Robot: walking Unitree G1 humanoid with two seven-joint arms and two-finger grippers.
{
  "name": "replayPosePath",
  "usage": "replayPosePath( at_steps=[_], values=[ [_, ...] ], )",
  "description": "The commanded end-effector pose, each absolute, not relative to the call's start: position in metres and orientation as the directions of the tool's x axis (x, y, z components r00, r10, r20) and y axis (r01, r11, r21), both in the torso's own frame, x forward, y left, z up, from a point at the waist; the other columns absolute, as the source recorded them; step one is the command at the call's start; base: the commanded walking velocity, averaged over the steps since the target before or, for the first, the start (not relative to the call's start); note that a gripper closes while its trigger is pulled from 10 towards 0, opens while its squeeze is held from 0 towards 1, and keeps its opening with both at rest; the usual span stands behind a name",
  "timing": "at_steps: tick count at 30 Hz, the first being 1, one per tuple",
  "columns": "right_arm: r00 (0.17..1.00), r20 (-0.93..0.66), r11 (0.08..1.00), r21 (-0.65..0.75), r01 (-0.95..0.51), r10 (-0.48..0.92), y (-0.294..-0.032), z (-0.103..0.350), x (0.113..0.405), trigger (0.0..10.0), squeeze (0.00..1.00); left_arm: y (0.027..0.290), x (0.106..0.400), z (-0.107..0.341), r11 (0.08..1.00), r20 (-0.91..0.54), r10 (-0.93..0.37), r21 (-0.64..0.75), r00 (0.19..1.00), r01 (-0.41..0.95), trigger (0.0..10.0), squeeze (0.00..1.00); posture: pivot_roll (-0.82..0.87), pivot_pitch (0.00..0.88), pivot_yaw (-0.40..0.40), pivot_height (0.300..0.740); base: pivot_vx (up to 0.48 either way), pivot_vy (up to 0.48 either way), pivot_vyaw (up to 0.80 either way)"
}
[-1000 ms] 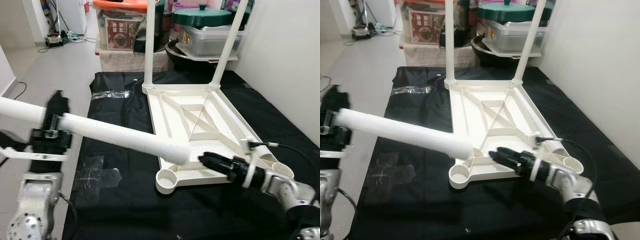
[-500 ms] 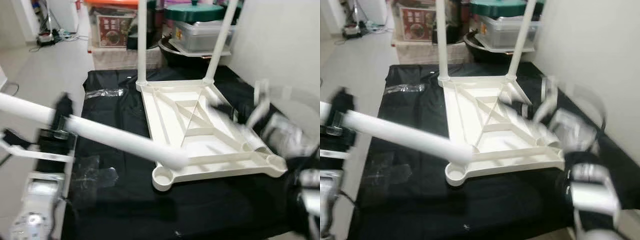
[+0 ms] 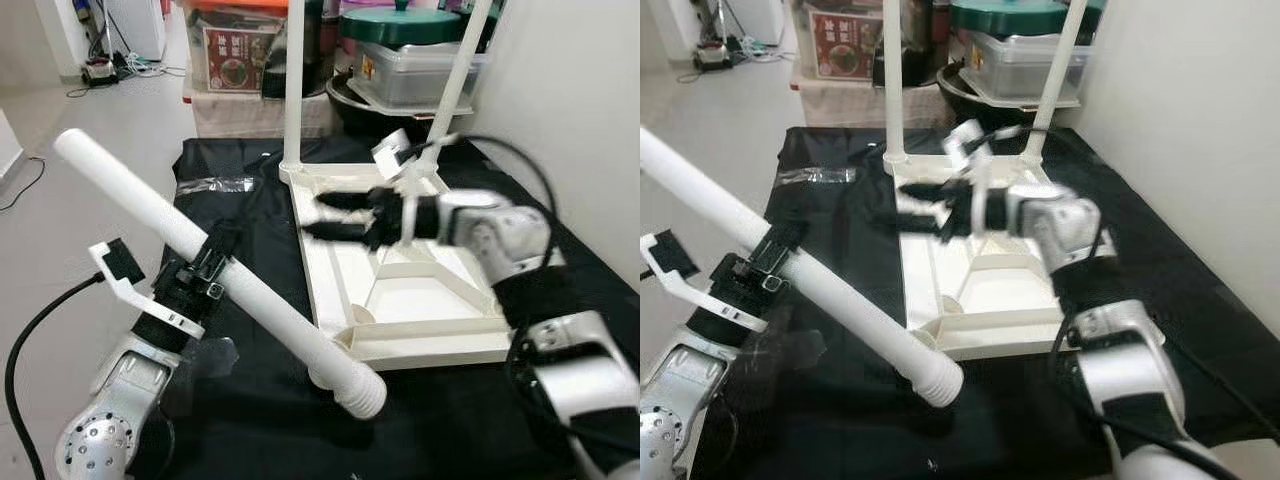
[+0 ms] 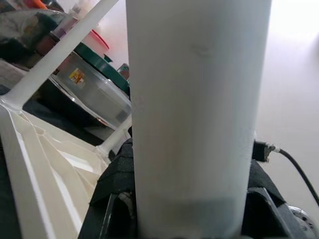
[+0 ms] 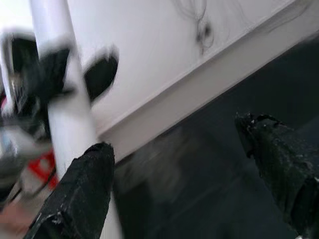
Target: Building children table
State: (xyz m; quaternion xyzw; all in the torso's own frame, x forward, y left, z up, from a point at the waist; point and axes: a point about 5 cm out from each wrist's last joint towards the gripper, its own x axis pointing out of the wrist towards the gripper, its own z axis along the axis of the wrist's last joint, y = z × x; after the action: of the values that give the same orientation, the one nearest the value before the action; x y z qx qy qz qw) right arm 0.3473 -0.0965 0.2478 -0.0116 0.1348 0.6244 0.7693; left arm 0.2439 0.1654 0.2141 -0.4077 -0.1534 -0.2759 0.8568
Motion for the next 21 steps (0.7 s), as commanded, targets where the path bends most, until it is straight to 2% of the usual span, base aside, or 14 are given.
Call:
replayPosePath(
  at_steps=[1, 2, 3, 5, 6, 8, 14, 18, 19, 21],
  values=[
    [0.142, -0.241, 0.186, 0.168, -0.968, 0.960, -0.091, 0.246, 0.342, 10.0, 0.00, 0.162, 0.242, 0.216, 0.521, 0.487, -0.378, -0.591, 0.787, 0.616, 0.0, 0.00, 0.09, 0.000, -0.092, 0.740, 0.000, 0.000, 0.00],
    [0.101, -0.257, 0.151, 0.183, -0.971, 0.961, -0.084, 0.244, 0.336, 10.0, 0.00, 0.160, 0.242, 0.214, 0.524, 0.481, -0.388, -0.587, 0.786, 0.617, 0.0, 0.00, 0.09, 0.000, -0.090, 0.740, 0.000, 0.000, 0.00],
    [0.101, -0.257, 0.151, 0.183, -0.971, 0.961, -0.084, 0.244, 0.336, 10.0, 0.00, 0.160, 0.242, 0.214, 0.524, 0.481, -0.388, -0.587, 0.786, 0.617, 0.0, 0.00, 0.09, 0.000, -0.090, 0.740, 0.000, 0.000, 0.00],
    [-0.012, -0.292, 0.046, 0.192, -0.980, 0.956, -0.075, 0.240, 0.323, 10.0, 0.00, 0.154, 0.243, 0.212, 0.529, 0.468, -0.411, -0.577, 0.782, 0.623, 0.0, 0.00, 0.09, 0.000, -0.096, 0.740, 0.000, 0.000, 0.00],
    [-0.012, -0.292, 0.046, 0.192, -0.980, 0.956, -0.075, 0.240, 0.323, 10.0, 0.00, 0.154, 0.243, 0.212, 0.529, 0.468, -0.411, -0.577, 0.782, 0.623, 0.0, 0.00, 0.09, 0.000, -0.096, 0.740, 0.000, 0.000, 0.00],
    [-0.088, -0.320, -0.026, 0.193, -0.981, 0.943, -0.073, 0.238, 0.315, 10.0, 0.00, 0.149, 0.243, 0.210, 0.531, 0.462, -0.422, -0.571, 0.780, 0.626, 0.0, 0.00, 0.09, 0.000, -0.094, 0.740, 0.000, 0.000, 0.00],
    [-0.161, -0.381, -0.078, 0.223, -0.972, 0.911, -0.063, 0.220, 0.297, 10.0, 0.00, 0.144, 0.244, 0.205, 0.531, 0.449, -0.442, -0.567, 0.777, 0.630, 0.0, 0.00, 0.08, 0.000, -0.089, 0.740, 0.000, 0.000, 0.00],
    [-0.175, -0.408, -0.084, 0.233, -0.969, 0.896, -0.056, 0.211, 0.289, 10.0, 0.00, 0.141, 0.246, 0.205, 0.528, 0.446, -0.452, -0.564, 0.772, 0.635, 0.0, 0.00, 0.08, 0.000, -0.085, 0.740, 0.000, 0.000, 0.00],
    [-0.163, -0.424, -0.067, 0.233, -0.970, 0.891, -0.051, 0.205, 0.287, 10.0, 0.00, 0.140, 0.246, 0.205, 0.526, 0.447, -0.456, -0.562, 0.769, 0.638, 0.0, 0.00, 0.08, 0.000, -0.084, 0.740, 0.000, 0.000, 0.00],
    [-0.086, -0.457, 0.018, 0.219, -0.976, 0.886, -0.041, 0.193, 0.293, 10.0, 0.00, 0.139, 0.248, 0.207, 0.521, 0.452, -0.461, -0.558, 0.763, 0.645, 0.0, 0.00, 0.08, 0.000, -0.084, 0.740, 0.000, 0.000, 0.00]
  ],
)
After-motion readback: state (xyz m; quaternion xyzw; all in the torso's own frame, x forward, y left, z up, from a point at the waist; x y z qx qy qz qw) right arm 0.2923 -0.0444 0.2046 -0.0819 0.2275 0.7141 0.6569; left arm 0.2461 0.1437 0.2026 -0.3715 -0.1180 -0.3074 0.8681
